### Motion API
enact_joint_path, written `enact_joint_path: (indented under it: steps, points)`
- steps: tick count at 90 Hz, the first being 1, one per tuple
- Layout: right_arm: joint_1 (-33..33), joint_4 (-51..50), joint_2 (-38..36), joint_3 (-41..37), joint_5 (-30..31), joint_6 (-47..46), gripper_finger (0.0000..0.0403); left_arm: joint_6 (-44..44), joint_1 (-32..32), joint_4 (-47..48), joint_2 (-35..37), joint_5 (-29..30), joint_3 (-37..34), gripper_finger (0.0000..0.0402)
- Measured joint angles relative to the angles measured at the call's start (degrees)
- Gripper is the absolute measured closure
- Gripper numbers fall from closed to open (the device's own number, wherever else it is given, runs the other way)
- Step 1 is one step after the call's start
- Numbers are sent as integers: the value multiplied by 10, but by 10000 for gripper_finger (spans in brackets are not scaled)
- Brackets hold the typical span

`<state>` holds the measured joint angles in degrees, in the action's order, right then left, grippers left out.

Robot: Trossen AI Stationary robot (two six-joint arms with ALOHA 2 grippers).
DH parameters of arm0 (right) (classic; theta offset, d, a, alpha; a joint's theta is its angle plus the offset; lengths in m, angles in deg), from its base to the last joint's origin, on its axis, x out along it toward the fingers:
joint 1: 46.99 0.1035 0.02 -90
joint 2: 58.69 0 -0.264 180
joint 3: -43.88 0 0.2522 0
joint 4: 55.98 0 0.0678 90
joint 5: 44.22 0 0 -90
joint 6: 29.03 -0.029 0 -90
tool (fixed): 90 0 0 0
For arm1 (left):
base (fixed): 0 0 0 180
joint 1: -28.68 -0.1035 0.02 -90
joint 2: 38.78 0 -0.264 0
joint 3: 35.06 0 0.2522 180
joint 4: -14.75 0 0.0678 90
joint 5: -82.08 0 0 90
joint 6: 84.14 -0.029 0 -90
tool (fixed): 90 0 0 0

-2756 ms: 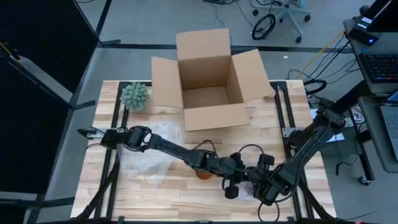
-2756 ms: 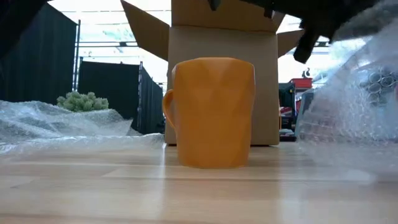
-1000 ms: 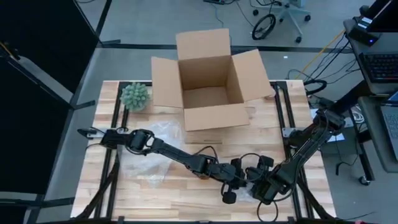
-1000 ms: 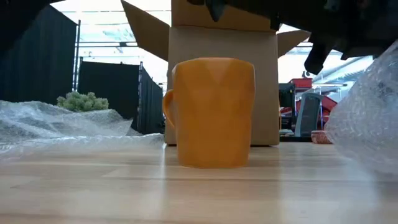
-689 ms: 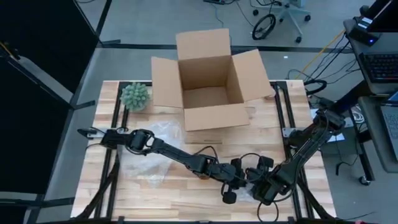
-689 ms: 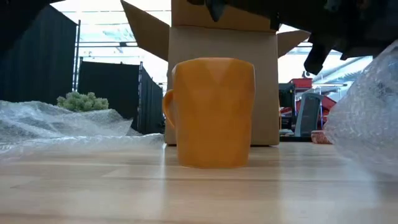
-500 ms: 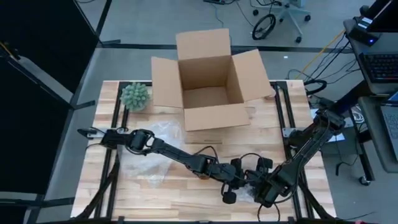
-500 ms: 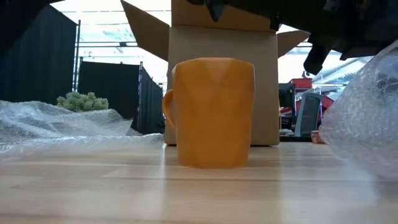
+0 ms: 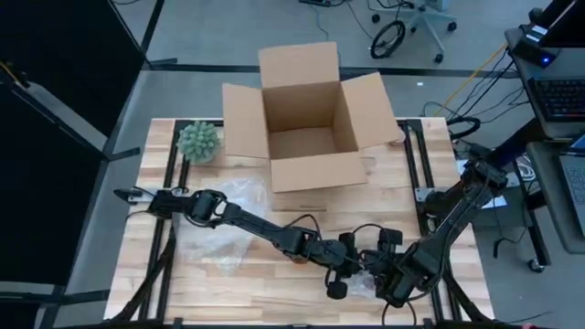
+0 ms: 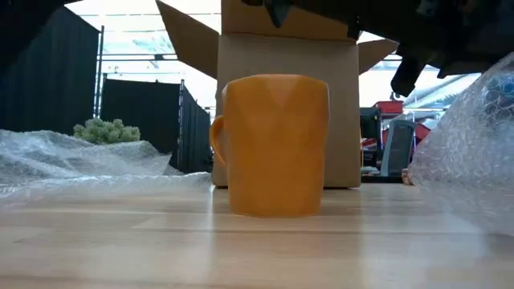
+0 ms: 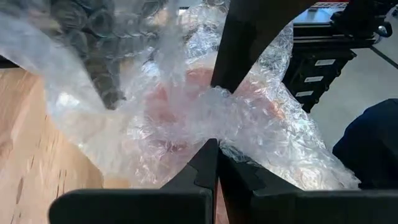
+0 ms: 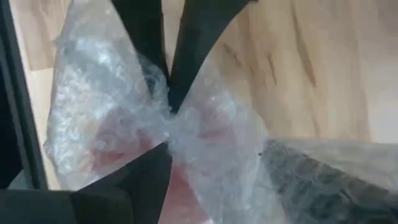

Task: Wrap mug
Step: Wrap the pink mug with the right bubble wrap

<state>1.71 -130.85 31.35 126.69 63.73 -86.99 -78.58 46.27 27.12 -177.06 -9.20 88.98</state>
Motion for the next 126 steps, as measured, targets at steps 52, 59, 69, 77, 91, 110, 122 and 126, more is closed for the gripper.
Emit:
enact_joint_path:
  steps: [52, 59, 69, 77, 91, 110, 122, 126]
  points:
    - [-6, 148, -1, -121, -10, -1, 161, 0, 0, 0, -1, 0, 0, 402]
    - [-6, 172, -1, -139, -14, -3, 161, 0, 0, 0, -1, 0, 0, 402]
    - [-6, 208, -4, -164, -16, -14, 161, 0, -1, 0, -1, 0, 0, 402]
    - [-6, 220, -4, -177, -14, -24, 161, 0, -1, 0, -1, 0, 0, 402]
    - [-6, 233, -3, -186, -12, -31, 161, 0, -1, 2, 1, 0, 0, 402]
    - [-6, 233, -2, -186, -14, -32, 161, -2, 4, 69, 43, 33, -2, 402]
    - [-6, 233, -1, -186, -16, -30, 161, -12, 15, 104, 75, 88, -2, 402]
    - [-6, 233, -1, -186, -18, -30, 161, -23, 17, 95, 77, 93, -2, 402]
